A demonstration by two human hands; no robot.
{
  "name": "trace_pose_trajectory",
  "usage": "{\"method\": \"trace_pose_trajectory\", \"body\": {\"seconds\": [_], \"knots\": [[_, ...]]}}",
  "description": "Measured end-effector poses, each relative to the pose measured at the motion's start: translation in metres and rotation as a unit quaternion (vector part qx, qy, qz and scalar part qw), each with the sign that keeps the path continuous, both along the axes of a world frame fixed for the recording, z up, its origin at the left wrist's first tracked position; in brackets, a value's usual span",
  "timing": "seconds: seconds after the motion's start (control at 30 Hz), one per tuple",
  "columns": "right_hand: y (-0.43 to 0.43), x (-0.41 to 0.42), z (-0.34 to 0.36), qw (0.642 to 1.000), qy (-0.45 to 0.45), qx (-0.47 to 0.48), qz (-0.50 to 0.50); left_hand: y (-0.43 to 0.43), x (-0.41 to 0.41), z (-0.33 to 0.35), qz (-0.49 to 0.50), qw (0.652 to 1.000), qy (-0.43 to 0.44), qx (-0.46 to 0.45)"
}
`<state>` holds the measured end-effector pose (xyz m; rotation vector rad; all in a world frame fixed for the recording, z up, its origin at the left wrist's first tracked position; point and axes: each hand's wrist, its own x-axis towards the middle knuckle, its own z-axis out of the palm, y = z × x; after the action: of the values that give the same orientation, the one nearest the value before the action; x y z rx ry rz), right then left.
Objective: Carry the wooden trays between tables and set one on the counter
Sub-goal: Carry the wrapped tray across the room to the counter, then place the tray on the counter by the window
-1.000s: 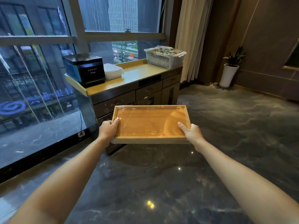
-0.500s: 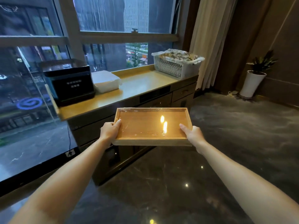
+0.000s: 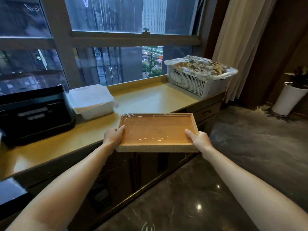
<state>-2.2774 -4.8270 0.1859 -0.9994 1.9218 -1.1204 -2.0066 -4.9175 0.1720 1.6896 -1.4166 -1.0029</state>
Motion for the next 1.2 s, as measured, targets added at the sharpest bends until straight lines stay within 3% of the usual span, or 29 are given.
{"method": "trace_pose_trajectory", "body": {"seconds": [0.27, 0.5, 0.9, 1.2], "knots": [[-0.219, -0.056, 0.012, 1.000, 0.022, 0.014, 0.006, -0.207, -0.059, 0.001, 0.021, 0.999, 0.032, 0.017], [-0.362, -0.099, 0.021, 0.999, 0.034, 0.017, 0.035, -0.332, -0.099, 0.011, 0.057, 0.998, 0.019, 0.019], [-0.608, -0.153, -0.014, 0.983, 0.024, 0.046, 0.173, -0.488, -0.150, -0.026, 0.224, 0.972, 0.023, 0.066], [-0.722, -0.138, -0.043, 0.960, 0.011, 0.108, 0.259, -0.552, -0.147, -0.047, 0.303, 0.947, -0.015, 0.104]]}}
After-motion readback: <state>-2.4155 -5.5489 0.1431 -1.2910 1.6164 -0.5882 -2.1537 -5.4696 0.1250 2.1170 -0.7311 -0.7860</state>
